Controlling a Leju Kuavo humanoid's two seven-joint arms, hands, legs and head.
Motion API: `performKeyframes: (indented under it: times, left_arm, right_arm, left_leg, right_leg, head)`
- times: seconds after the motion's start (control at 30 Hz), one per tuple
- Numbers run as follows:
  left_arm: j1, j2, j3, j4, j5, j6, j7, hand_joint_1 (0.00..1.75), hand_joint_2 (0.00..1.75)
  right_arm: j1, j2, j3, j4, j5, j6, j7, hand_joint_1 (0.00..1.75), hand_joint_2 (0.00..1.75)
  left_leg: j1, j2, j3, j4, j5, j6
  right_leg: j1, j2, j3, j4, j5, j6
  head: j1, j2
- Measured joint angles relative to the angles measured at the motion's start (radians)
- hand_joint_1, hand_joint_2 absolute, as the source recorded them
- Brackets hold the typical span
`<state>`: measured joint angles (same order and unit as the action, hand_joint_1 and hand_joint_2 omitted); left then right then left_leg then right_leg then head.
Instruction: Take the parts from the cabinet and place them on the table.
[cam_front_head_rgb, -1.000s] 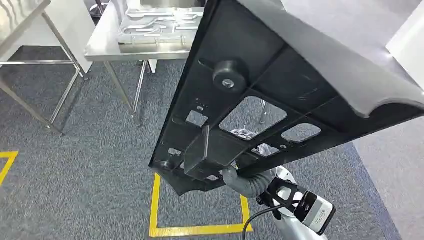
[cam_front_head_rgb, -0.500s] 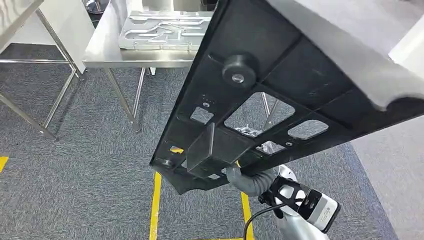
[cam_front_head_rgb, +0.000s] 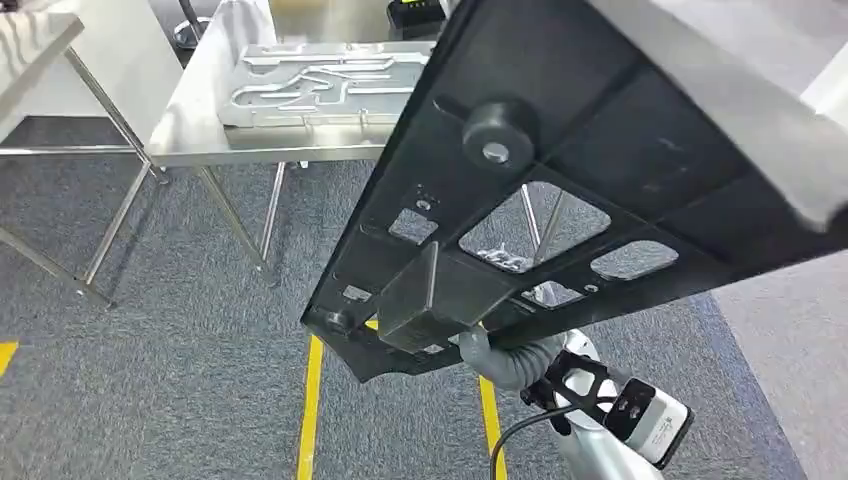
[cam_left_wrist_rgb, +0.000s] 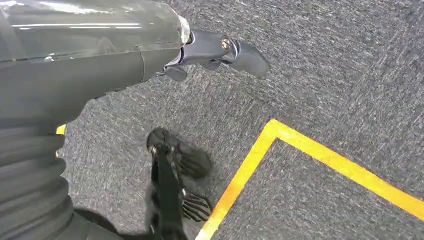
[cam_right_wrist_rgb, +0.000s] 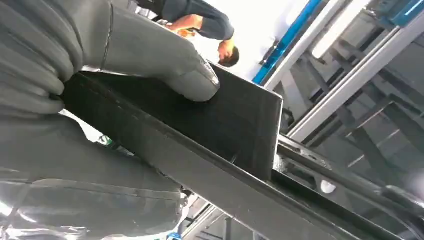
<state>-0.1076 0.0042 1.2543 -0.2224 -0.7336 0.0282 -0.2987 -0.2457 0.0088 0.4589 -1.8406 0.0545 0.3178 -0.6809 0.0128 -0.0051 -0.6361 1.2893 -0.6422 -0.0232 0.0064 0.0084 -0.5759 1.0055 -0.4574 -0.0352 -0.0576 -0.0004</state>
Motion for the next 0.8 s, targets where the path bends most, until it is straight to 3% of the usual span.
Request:
performKeyframes:
  times: [0.03, 0.07, 0.1, 0.17, 0.2, 0.23, 0.27, 0.37, 0.4, 0.43, 0.5, 0.53, 0.57, 0.6, 0.7, 0.73, 0.8]
  left_arm:
    - [0.003, 0.0, 0.0, 0.0, 0.0, 0.0, 0.0, 0.0, 1.75]
    - [0.004, 0.0, 0.0, 0.0, 0.0, 0.0, 0.0, 0.0, 1.75]
    - [0.004, 0.0, 0.0, 0.0, 0.0, -0.001, 0.0, 0.0, 1.75]
    - [0.006, 0.001, 0.0, 0.0, 0.0, -0.001, 0.0, 0.0, 1.75]
    - [0.01, 0.003, 0.0, 0.0, 0.0, 0.0, 0.0, 0.0, 1.75]
    - [0.01, 0.003, 0.0, 0.0, 0.0, 0.001, 0.002, 0.0, 1.75]
    - [0.013, 0.005, 0.0, 0.0, 0.0, 0.003, 0.003, 0.0, 1.75]
    - [0.01, 0.004, 0.0, 0.0, 0.0, 0.003, 0.003, 0.0, 1.75]
    - [0.007, 0.004, 0.0, 0.0, 0.0, 0.003, 0.003, 0.0, 1.75]
    - [0.007, 0.004, 0.0, 0.0, 0.0, 0.003, 0.003, 0.0, 1.75]
    - [0.008, 0.004, 0.0, 0.0, 0.0, 0.003, 0.003, 0.0, 1.75]
    - [0.009, 0.004, 0.0, 0.0, 0.0, 0.003, 0.003, 0.0, 1.75]
    - [0.009, 0.003, 0.0, 0.0, 0.0, 0.004, 0.003, 0.0, 1.75]
    - [0.009, 0.003, 0.0, 0.0, 0.0, 0.004, 0.004, 0.0, 1.75]
    - [0.01, 0.003, 0.0, 0.0, 0.0, 0.007, 0.003, 0.0, 1.75]
    - [0.009, 0.003, 0.001, 0.0, 0.0, 0.008, 0.003, 0.0, 1.75]
    - [0.008, 0.003, 0.001, 0.0, 0.0, 0.01, 0.001, 0.0, 1.75]
  right_arm:
    - [0.004, 0.0, 0.0, -0.002, 0.0, -0.003, 0.0, 1.75, 1.75]
    - [0.006, -0.002, 0.0, -0.008, -0.002, -0.005, 0.0, 1.75, 1.75]
    - [0.007, -0.003, 0.0, -0.013, -0.005, -0.005, 0.0, 1.75, 1.75]
    - [0.006, -0.003, 0.0, -0.019, -0.02, -0.001, 0.0, 1.75, 1.75]
    - [0.005, -0.003, 0.0, -0.019, -0.026, 0.004, 0.0, 1.75, 1.75]
    - [0.006, -0.003, 0.0, -0.019, -0.031, 0.008, 0.0, 1.75, 1.75]
    - [0.006, -0.003, 0.0, -0.021, -0.034, 0.008, 0.0, 1.75, 1.75]
    - [0.008, -0.003, -0.001, -0.036, -0.037, 0.006, 0.0, 1.75, 1.75]
    - [0.006, -0.004, -0.001, -0.041, -0.037, 0.006, 0.0, 1.75, 1.75]
    - [0.005, -0.004, -0.001, -0.044, -0.037, 0.005, 0.0, 1.75, 1.75]
    - [0.012, -0.004, -0.004, -0.048, -0.037, 0.004, 0.0, 1.75, 1.75]
    - [0.018, -0.004, -0.005, -0.051, -0.036, 0.004, 0.0, 1.75, 1.75]
    - [0.023, -0.004, -0.006, -0.055, -0.034, 0.004, 0.0, 1.75, 1.75]
    - [0.028, -0.004, -0.008, -0.061, -0.033, 0.004, 0.0, 1.75, 1.75]
    - [0.04, -0.005, -0.01, -0.081, -0.029, 0.004, 0.0, 1.75, 1.75]
    - [0.043, -0.006, -0.011, -0.084, -0.028, 0.004, 0.0, 1.75, 1.75]
    - [0.056, -0.008, -0.017, -0.096, -0.024, 0.002, 0.0, 1.75, 1.75]
  left_leg:
    - [0.0, 0.0, -0.032, 0.026, -0.009, -0.001]
    - [0.0, 0.0, -0.042, 0.007, 0.006, 0.001]
    - [-0.001, 0.0, -0.032, -0.052, 0.049, 0.004]
    - [-0.003, -0.008, 0.009, -0.215, 0.181, 0.016]
    - [-0.008, -0.021, 0.011, -0.253, 0.227, 0.02]
    - [-0.013, -0.021, 0.008, -0.256, 0.186, 0.024]
    - [-0.015, -0.019, 0.015, -0.257, 0.21, 0.035]
    - [-0.004, -0.01, 0.039, -0.277, 0.207, 0.045]
    - [-0.004, -0.005, 0.049, -0.283, 0.205, 0.049]
    - [-0.004, -0.001, 0.056, -0.285, 0.201, 0.054]
    - [-0.004, 0.002, 0.068, -0.286, 0.187, 0.055]
    - [-0.003, 0.004, 0.075, -0.286, 0.18, 0.054]
    - [-0.003, 0.005, 0.085, -0.286, 0.172, 0.053]
    - [-0.002, 0.005, 0.098, -0.286, 0.163, 0.052]
    - [-0.002, 0.005, 0.13, -0.288, 0.134, 0.04]
    - [-0.003, 0.004, 0.14, -0.286, 0.128, 0.033]
    - [-0.004, 0.007, 0.147, -0.279, 0.121, 0.019]
  right_leg:
    - [0.002, 0.002, 0.011, 0.0, -0.009, 0.0]
    - [0.003, 0.004, 0.023, 0.0, -0.019, 0.001]
    - [0.004, 0.01, 0.039, 0.0, -0.029, 0.002]
    - [0.004, 0.013, 0.068, 0.0, -0.05, 0.006]
    - [0.004, 0.015, 0.075, 0.002, -0.057, 0.008]
    - [0.004, 0.026, 0.072, 0.003, -0.063, 0.016]
    - [0.003, 0.03, 0.071, -0.001, -0.068, 0.024]
    - [0.008, 0.029, 0.071, 0.028, -0.068, 0.036]
    - [0.008, 0.013, 0.051, 0.068, -0.069, 0.043]
    - [0.005, 0.006, 0.01, 0.133, -0.09, 0.053]
    - [-0.004, 0.003, -0.086, 0.272, -0.159, 0.066]
    - [-0.008, 0.002, -0.123, 0.315, -0.178, 0.07]
    - [-0.011, 0.001, -0.14, 0.314, -0.166, 0.07]
    - [-0.014, -0.001, -0.132, 0.267, -0.123, 0.072]
    - [-0.018, -0.014, -0.053, 0.017, 0.052, 0.064]
    - [-0.01, -0.016, -0.056, 0.021, 0.01, 0.057]
    - [-0.01, -0.012, -0.052, 0.016, 0.027, 0.039]
  head:
    - [0.0, 0.0]
    - [0.0, 0.0]
    - [0.0, 0.0]
    - [0.0, 0.0]
    - [0.0, 0.0]
    - [0.0, 0.0]
    - [0.0, 0.0]
    - [0.0, 0.0]
    - [0.0, 0.0]
    - [0.0, 0.0]
    - [0.0, 0.0]
    - [0.0, 0.0]
    - [0.0, 0.0]
    - [0.0, 0.0]
    - [0.001, 0.0]
    - [0.0, 0.0]
    - [0.001, 0.0]
